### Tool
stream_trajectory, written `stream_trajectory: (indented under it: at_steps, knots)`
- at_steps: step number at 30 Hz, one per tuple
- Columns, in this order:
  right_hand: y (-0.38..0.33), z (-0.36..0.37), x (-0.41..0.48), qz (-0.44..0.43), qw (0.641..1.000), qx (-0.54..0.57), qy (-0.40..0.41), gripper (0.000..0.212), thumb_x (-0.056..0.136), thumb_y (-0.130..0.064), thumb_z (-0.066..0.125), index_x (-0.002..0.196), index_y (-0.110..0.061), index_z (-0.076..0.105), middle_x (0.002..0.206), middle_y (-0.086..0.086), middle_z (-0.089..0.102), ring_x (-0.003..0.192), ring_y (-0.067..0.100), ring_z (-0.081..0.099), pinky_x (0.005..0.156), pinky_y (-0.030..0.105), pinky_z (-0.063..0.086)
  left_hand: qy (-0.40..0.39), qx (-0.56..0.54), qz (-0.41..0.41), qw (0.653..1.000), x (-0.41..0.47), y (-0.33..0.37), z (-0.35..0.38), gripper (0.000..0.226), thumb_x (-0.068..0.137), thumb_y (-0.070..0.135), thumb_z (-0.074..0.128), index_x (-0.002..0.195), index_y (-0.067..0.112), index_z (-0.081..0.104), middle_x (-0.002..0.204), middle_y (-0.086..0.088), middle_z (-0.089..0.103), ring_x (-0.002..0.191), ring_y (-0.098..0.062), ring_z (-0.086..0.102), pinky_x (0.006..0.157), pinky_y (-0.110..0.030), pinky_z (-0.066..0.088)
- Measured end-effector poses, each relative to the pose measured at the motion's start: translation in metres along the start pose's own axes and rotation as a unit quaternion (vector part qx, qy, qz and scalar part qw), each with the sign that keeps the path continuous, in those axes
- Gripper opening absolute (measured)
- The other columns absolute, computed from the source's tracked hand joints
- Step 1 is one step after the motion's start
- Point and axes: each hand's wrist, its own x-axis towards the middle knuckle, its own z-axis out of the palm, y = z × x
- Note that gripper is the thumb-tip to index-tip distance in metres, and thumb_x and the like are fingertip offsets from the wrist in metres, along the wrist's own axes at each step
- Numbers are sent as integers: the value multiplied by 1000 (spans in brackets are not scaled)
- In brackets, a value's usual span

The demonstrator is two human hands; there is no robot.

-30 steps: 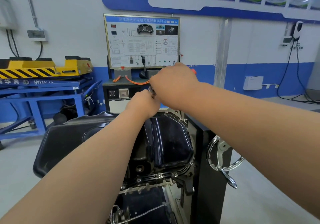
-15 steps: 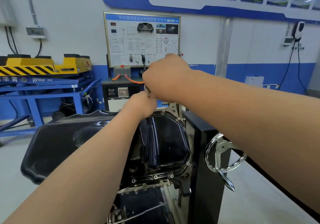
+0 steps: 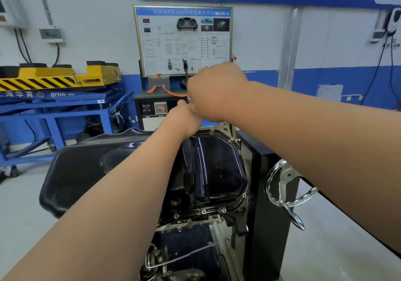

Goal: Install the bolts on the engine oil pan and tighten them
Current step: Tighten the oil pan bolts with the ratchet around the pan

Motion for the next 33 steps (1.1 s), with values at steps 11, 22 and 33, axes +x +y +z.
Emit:
stream_trajectory:
  at_steps: [11,22,33]
  knots:
    - [3,1,-8,-73,996,-48,29,10,91,-14,51,83,-18,47,75,0,39,79,24,47,59,31,30,77,4,-1,997,-8,-1,-2,23,91,28,47,104,11,54,96,-6,60,84,-27,55,67,-32,38]
    - [10,-2,-11,-80,995,-55,5,20,92,-23,52,76,-12,46,69,-1,40,67,20,42,50,28,26,19,64,52,996,-8,-3,-1,21,89,23,37,87,7,51,84,-11,56,74,-26,51,66,-34,44]
    - [1,6,-16,-10,998,31,-57,42,95,-41,43,62,-17,32,65,0,37,55,15,33,48,26,26,-43,47,39,997,-4,-1,-1,28,92,23,48,115,12,59,111,-9,61,101,-30,57,89,-41,49]
